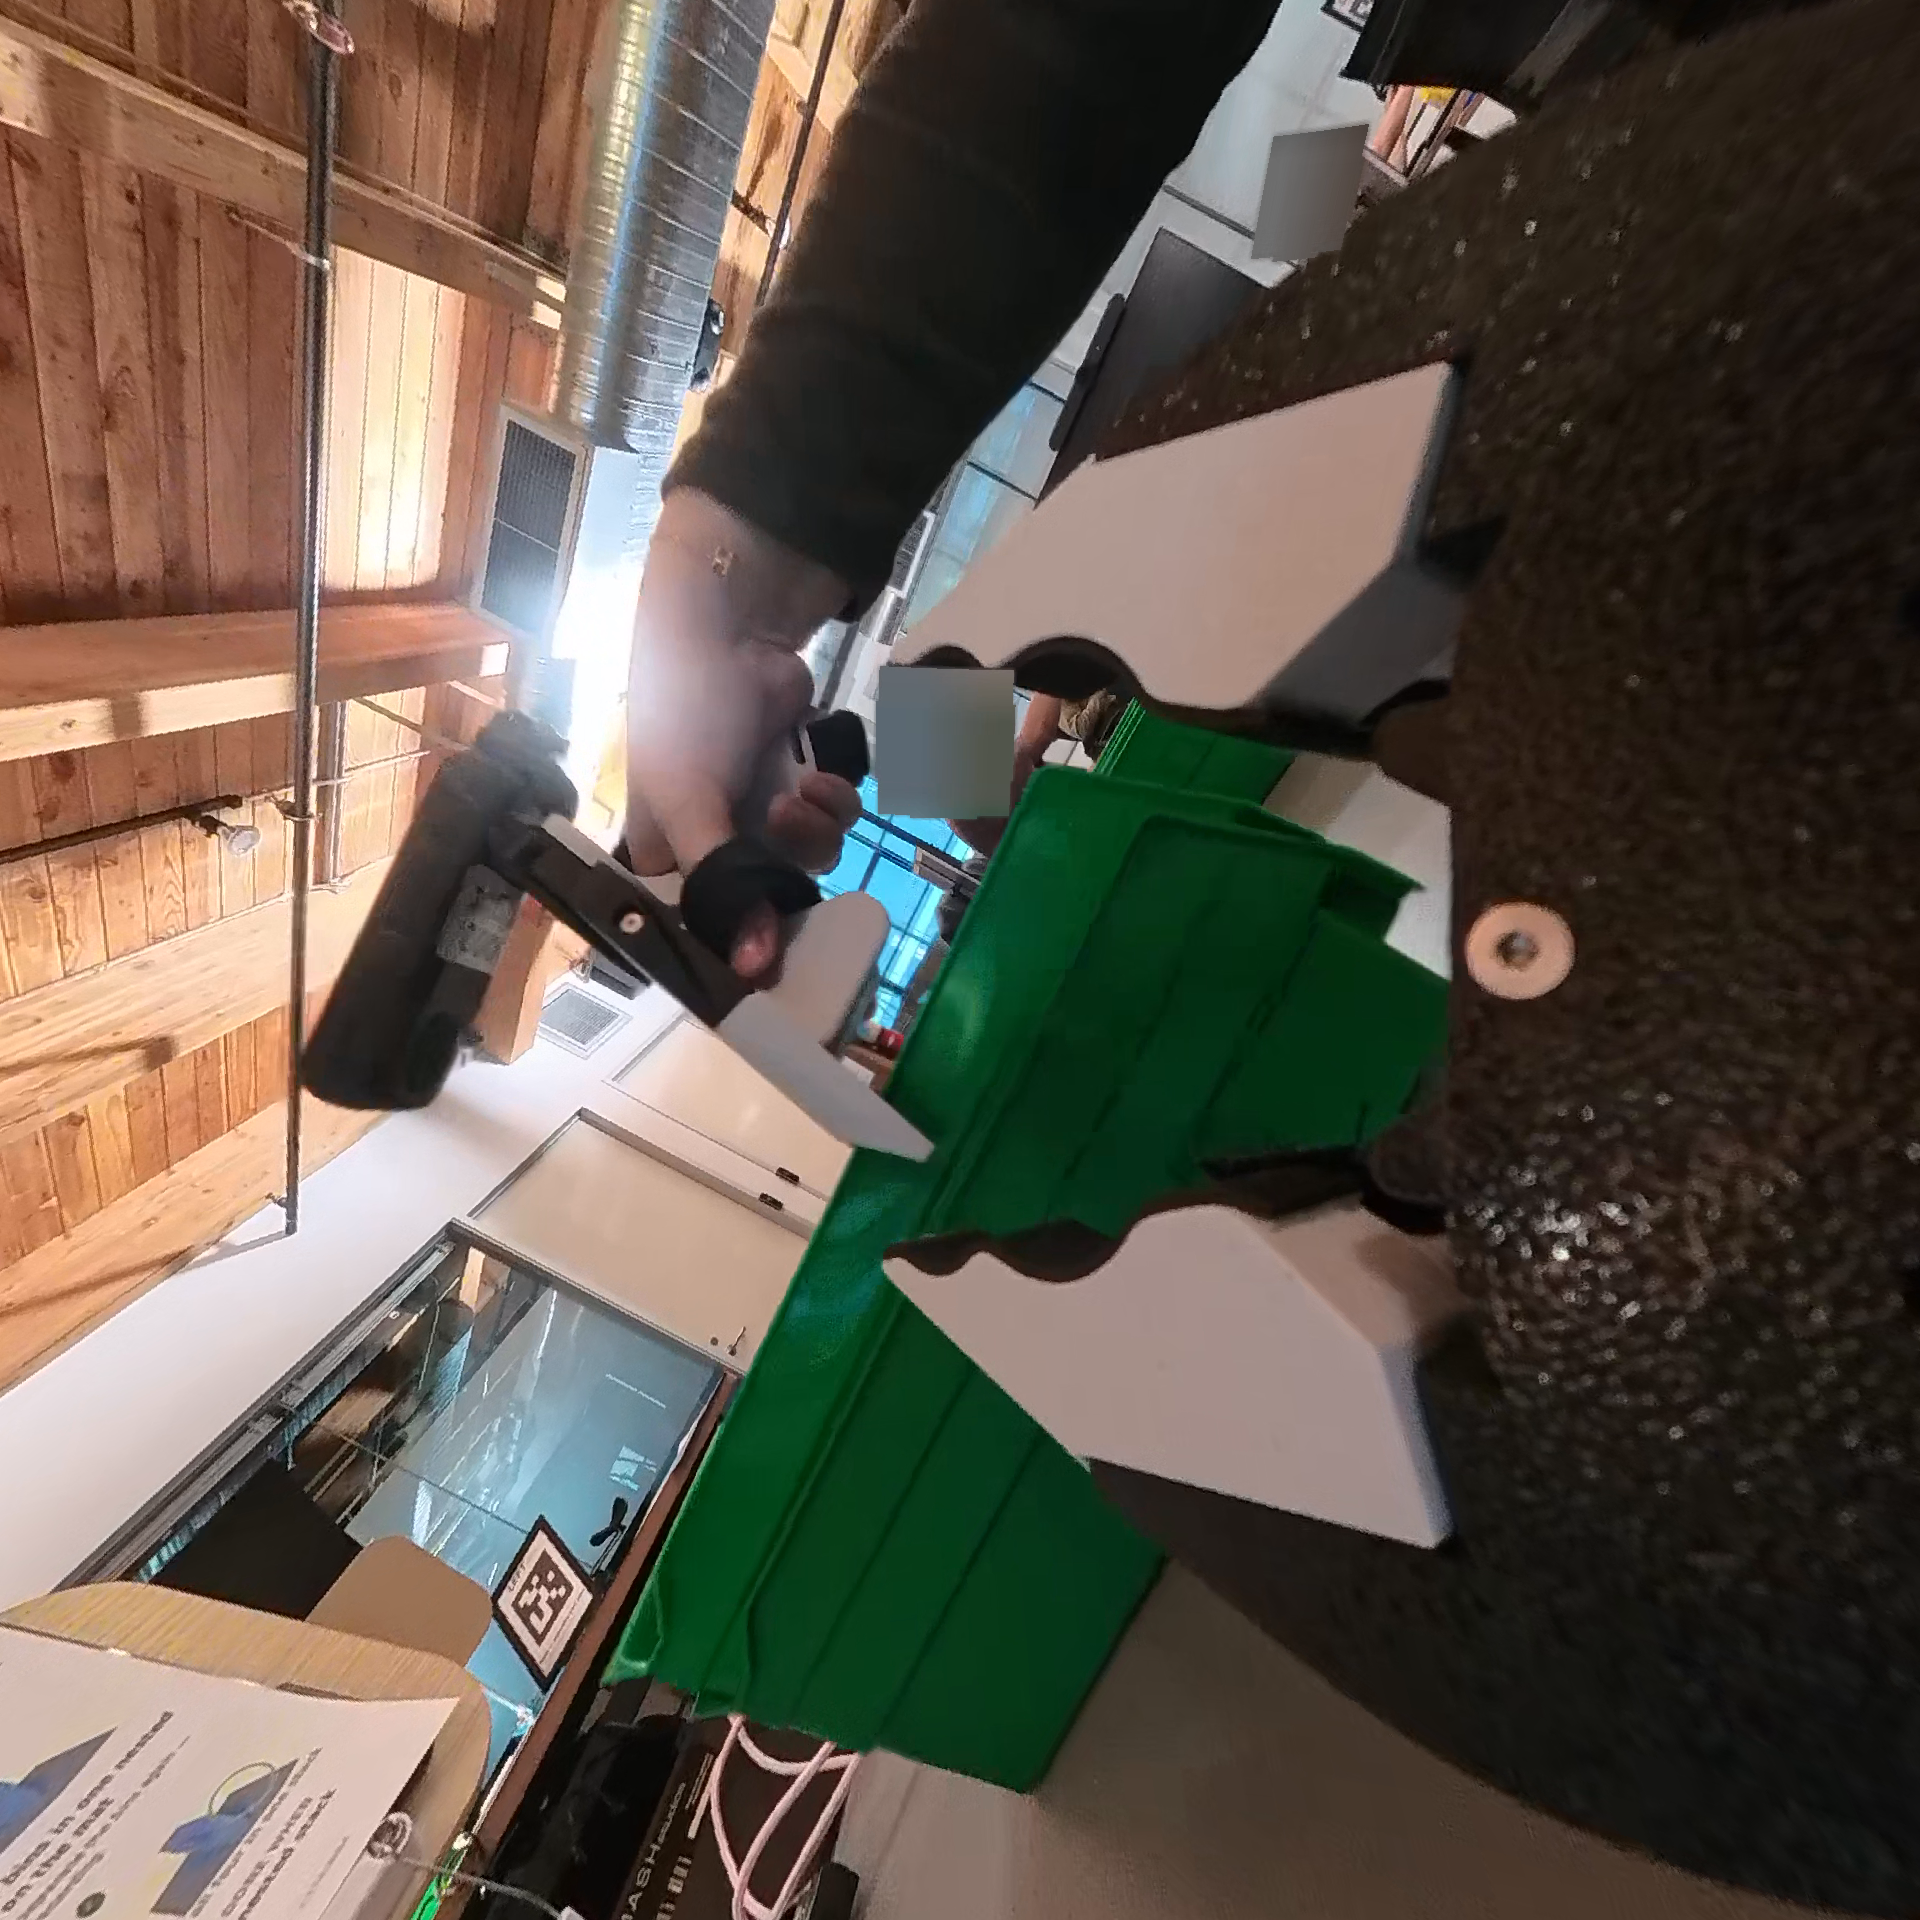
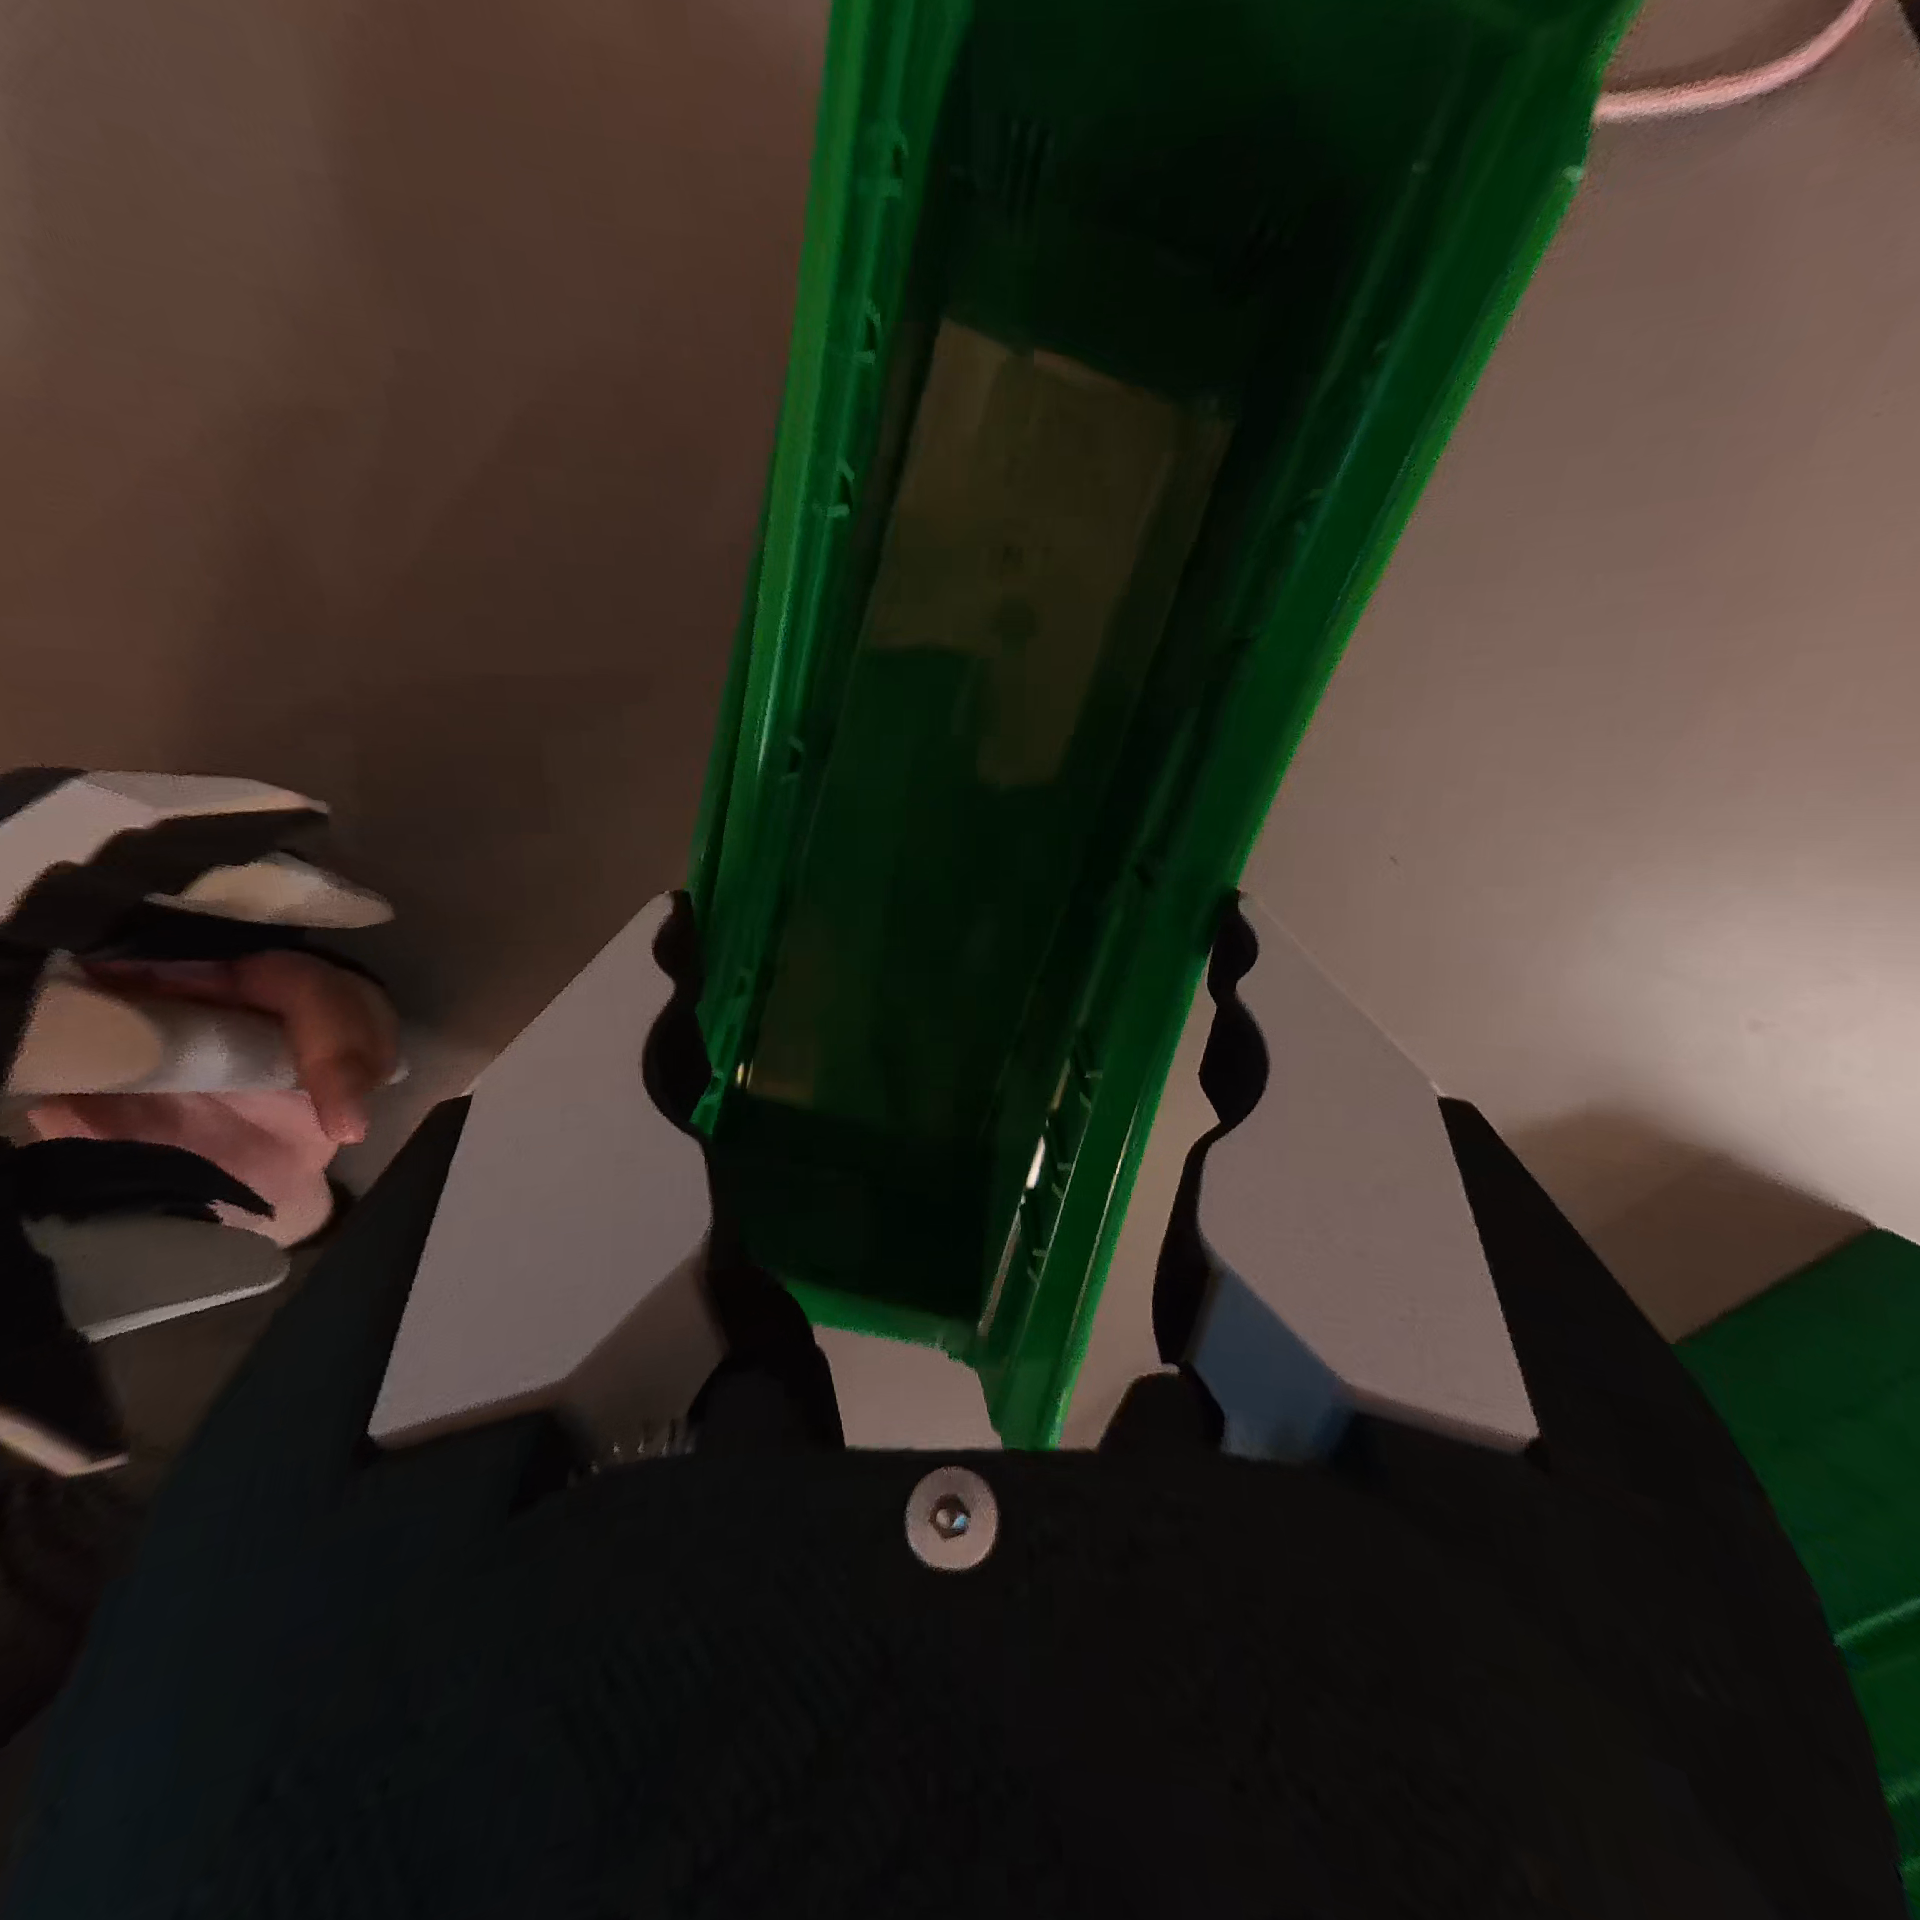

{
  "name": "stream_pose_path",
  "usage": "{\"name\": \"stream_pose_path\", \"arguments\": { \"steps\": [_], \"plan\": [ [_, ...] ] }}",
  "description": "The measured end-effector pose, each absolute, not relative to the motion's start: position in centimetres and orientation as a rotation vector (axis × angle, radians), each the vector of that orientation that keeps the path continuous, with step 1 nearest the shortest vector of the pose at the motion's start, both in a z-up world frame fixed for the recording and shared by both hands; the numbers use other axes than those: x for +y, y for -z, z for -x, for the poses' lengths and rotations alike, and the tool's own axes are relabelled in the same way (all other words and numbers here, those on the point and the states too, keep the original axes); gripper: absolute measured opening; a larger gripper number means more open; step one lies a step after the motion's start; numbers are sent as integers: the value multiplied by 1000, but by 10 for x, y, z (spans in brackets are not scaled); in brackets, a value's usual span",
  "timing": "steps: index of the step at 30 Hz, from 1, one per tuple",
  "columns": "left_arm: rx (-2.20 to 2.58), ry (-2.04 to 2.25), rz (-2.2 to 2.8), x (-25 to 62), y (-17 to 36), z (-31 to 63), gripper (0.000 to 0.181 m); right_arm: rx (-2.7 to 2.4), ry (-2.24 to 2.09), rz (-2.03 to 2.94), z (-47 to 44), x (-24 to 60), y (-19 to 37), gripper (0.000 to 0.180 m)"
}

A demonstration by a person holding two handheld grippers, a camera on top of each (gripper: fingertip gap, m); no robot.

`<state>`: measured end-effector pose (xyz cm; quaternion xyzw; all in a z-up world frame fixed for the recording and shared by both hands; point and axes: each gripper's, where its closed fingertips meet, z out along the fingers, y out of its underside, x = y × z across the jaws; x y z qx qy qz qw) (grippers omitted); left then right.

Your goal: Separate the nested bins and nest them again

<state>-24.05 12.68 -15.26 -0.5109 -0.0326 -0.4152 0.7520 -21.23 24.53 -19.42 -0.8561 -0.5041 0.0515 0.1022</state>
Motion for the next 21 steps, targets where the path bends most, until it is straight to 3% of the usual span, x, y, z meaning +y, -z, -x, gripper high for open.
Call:
{"name": "stream_pose_path", "arguments": {
  "steps": [21],
  "plan": [
    [-64, 911, 1121, 127, 153, 239, 100, -1490, -241, 2364, 230, 241, 143, 98]
  ]
}}
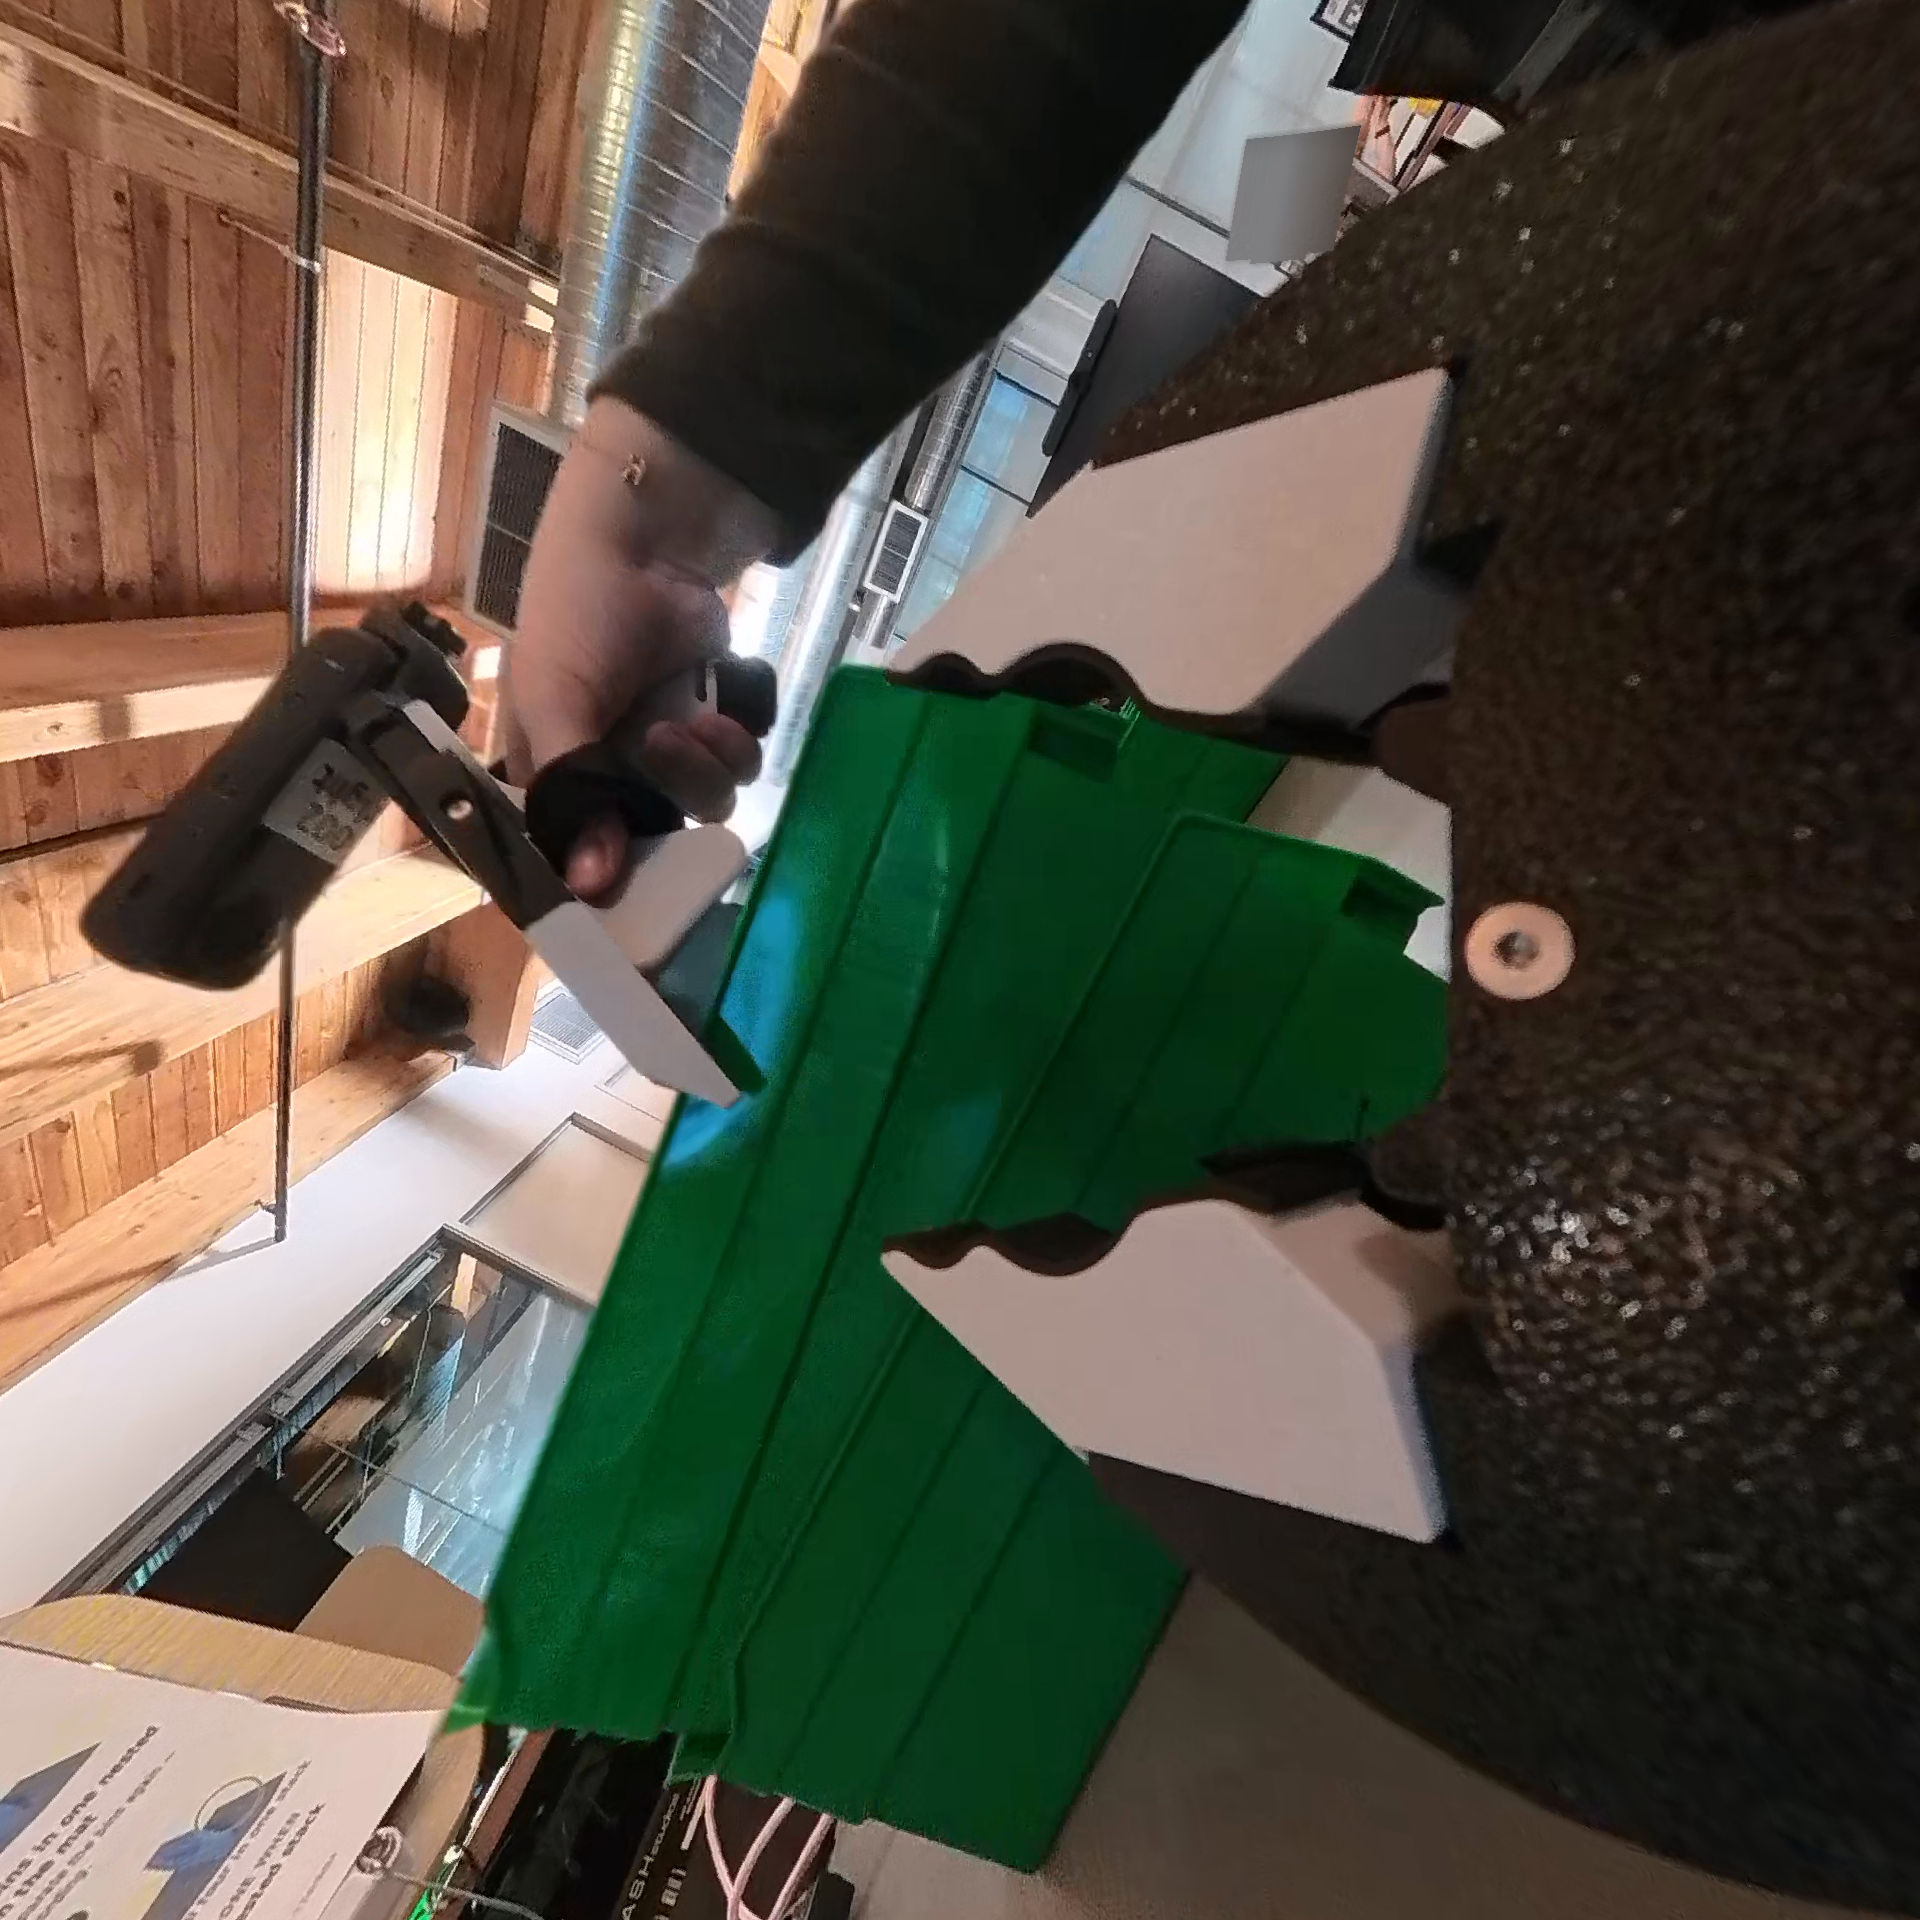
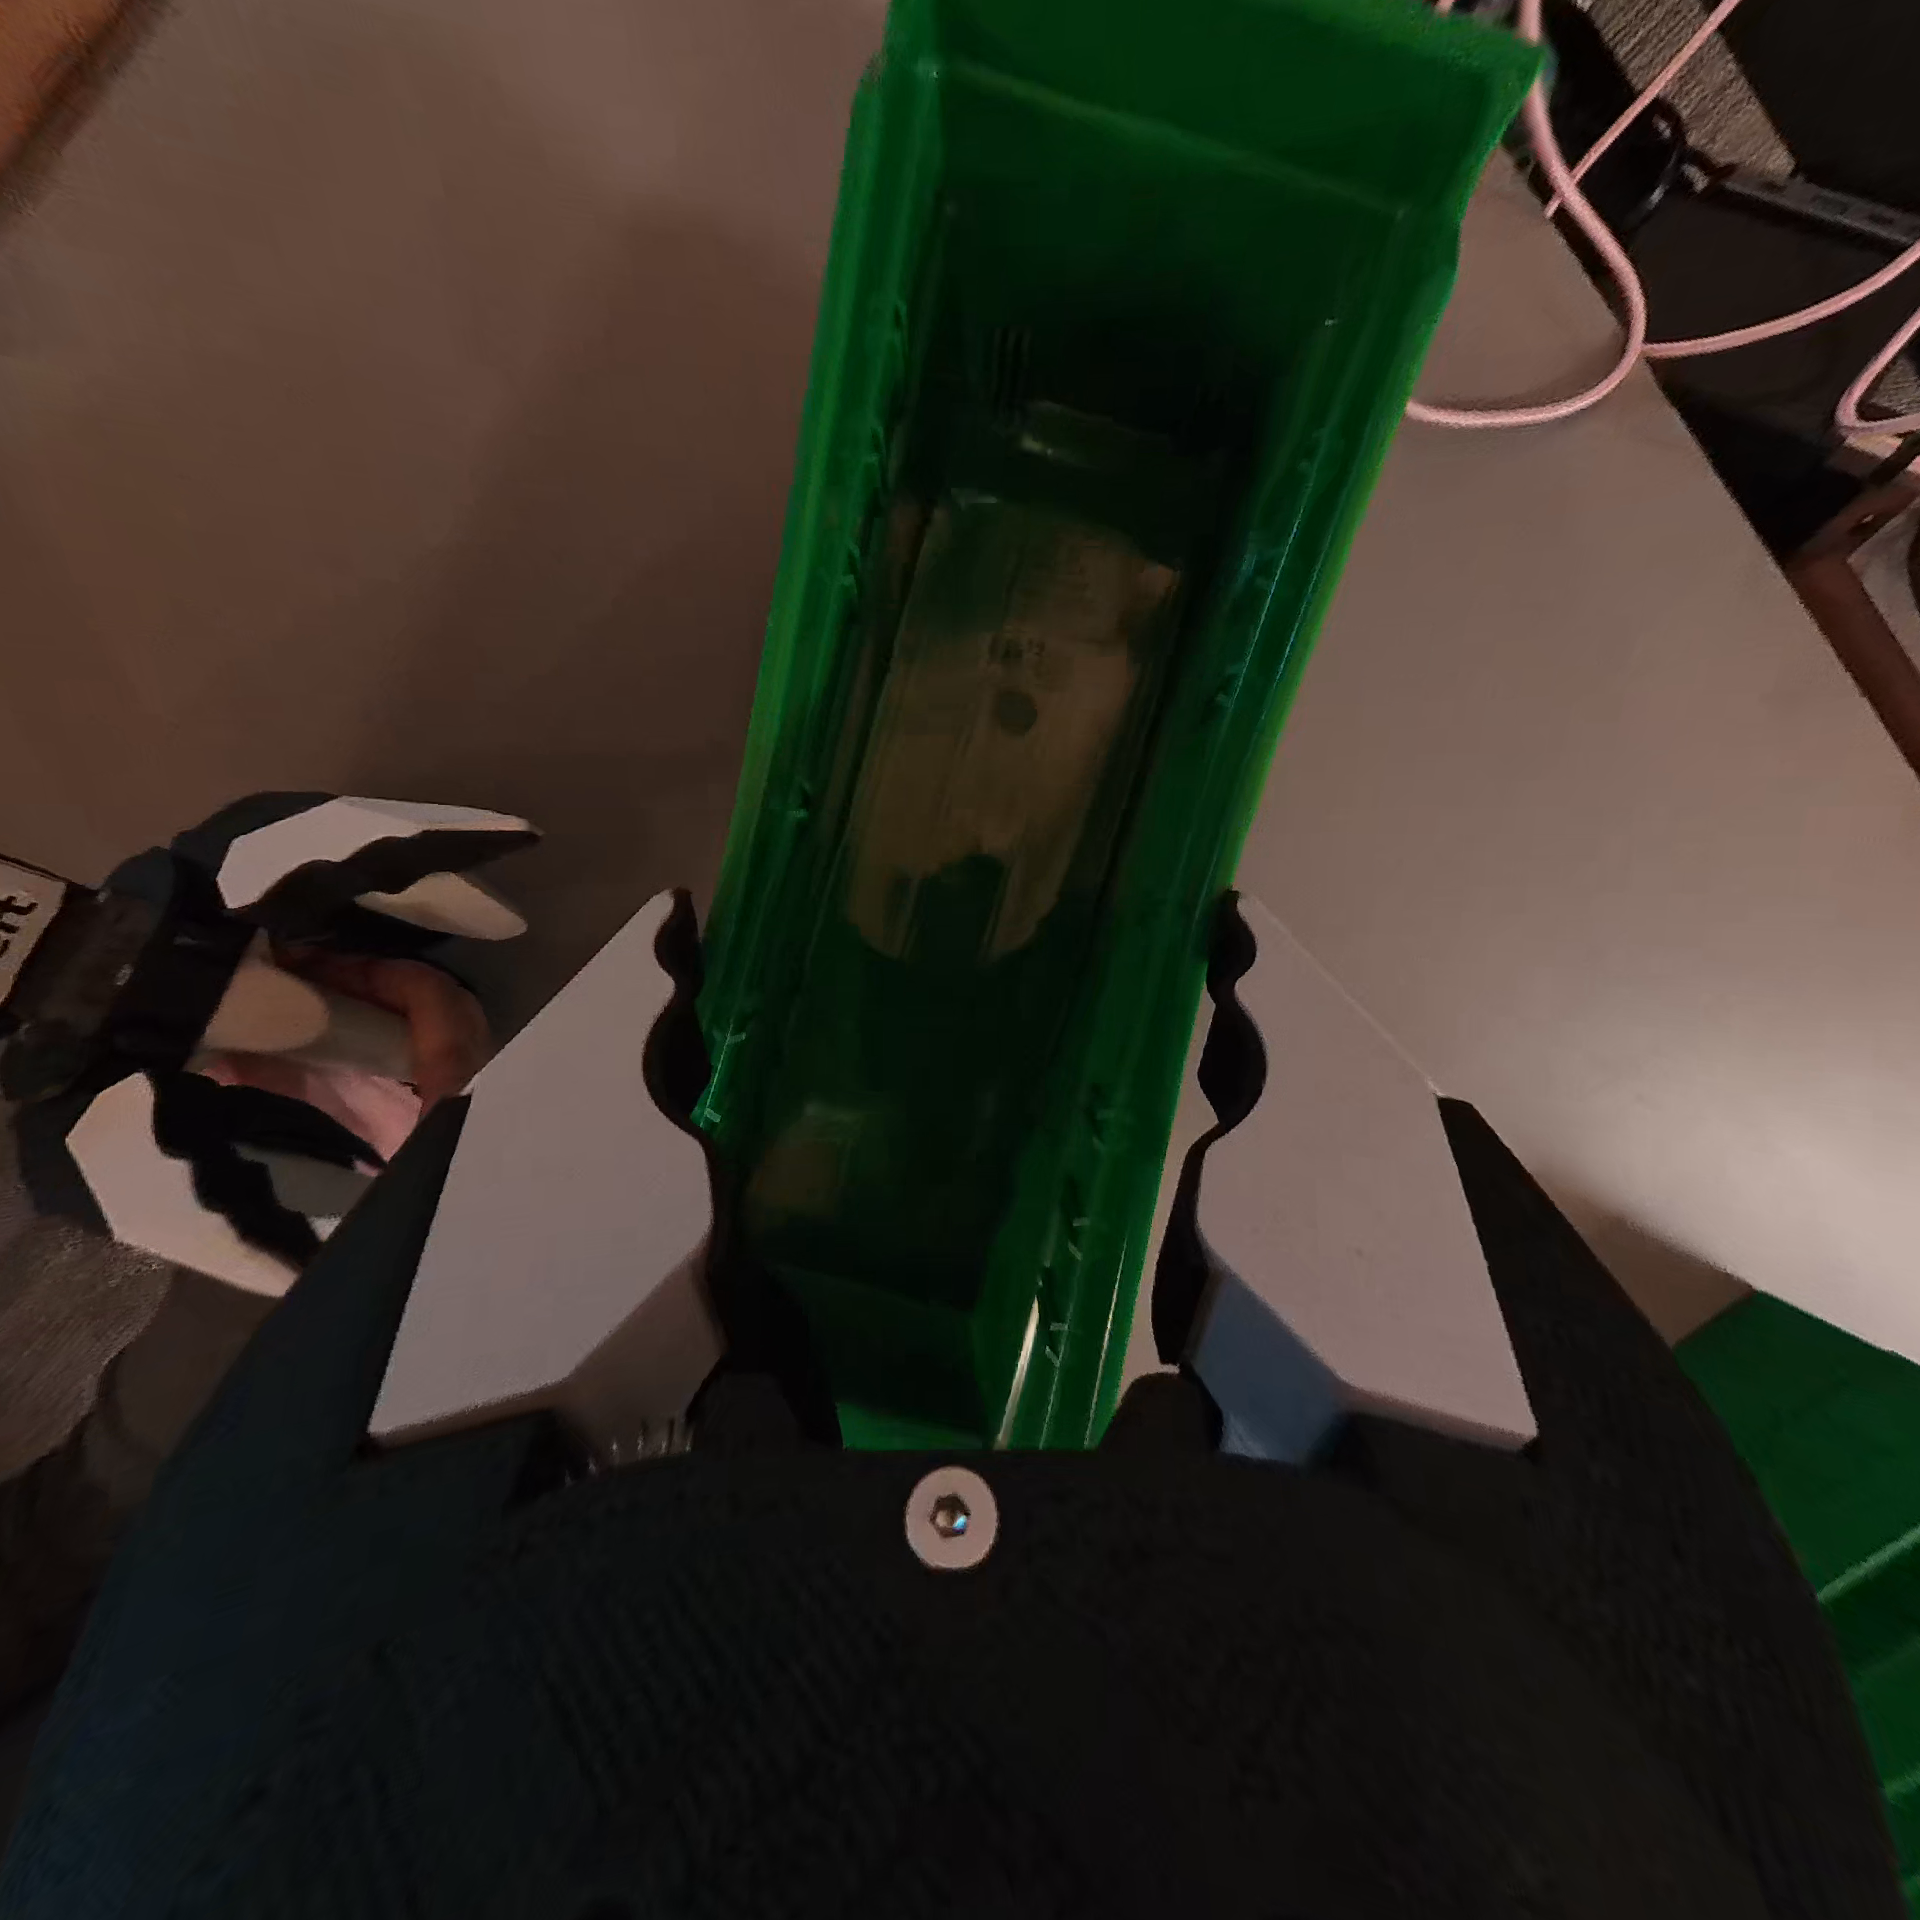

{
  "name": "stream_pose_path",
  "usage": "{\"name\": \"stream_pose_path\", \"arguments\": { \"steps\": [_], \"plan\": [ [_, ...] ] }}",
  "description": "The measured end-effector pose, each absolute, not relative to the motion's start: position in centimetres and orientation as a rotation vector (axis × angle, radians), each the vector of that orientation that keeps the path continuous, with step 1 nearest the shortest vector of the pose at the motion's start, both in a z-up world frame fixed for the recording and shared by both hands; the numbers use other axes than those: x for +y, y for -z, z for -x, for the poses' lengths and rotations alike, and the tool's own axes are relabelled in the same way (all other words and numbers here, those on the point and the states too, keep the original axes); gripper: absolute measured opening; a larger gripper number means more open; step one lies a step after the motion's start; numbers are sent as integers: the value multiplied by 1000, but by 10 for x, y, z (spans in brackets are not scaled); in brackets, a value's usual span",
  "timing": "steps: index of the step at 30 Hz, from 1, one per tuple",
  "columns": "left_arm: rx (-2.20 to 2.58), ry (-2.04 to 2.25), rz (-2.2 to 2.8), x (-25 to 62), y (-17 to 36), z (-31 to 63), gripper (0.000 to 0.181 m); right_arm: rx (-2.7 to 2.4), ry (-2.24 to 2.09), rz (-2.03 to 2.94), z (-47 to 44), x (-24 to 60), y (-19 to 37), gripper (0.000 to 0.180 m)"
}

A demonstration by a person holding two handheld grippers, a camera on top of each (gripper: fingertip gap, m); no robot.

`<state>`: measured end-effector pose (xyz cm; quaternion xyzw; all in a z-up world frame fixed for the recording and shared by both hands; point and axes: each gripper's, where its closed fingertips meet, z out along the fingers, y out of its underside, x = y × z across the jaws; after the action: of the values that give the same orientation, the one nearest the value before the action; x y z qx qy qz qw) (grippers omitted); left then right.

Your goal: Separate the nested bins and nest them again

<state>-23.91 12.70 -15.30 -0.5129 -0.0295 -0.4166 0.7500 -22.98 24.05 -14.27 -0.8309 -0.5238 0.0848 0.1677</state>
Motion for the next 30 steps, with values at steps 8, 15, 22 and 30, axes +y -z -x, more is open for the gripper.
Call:
{"name": "stream_pose_path", "arguments": {
  "steps": [8, 15, 22, 30],
  "plan": [
    [-62, 920, 1107, 125, 152, 239, 98, -1394, -461, 2234, 190, 249, 65, 101],
    [-77, 915, 1111, 127, 153, 241, 100, -1129, -247, 2267, 73, 304, 75, 102],
    [-86, 906, 1120, 128, 155, 242, 104, -911, -238, 2406, 12, 328, 146, 102],
    [-76, 910, 1135, 129, 156, 239, 103, -684, -291, 2474, -19, 334, 209, 104]
  ]
}}
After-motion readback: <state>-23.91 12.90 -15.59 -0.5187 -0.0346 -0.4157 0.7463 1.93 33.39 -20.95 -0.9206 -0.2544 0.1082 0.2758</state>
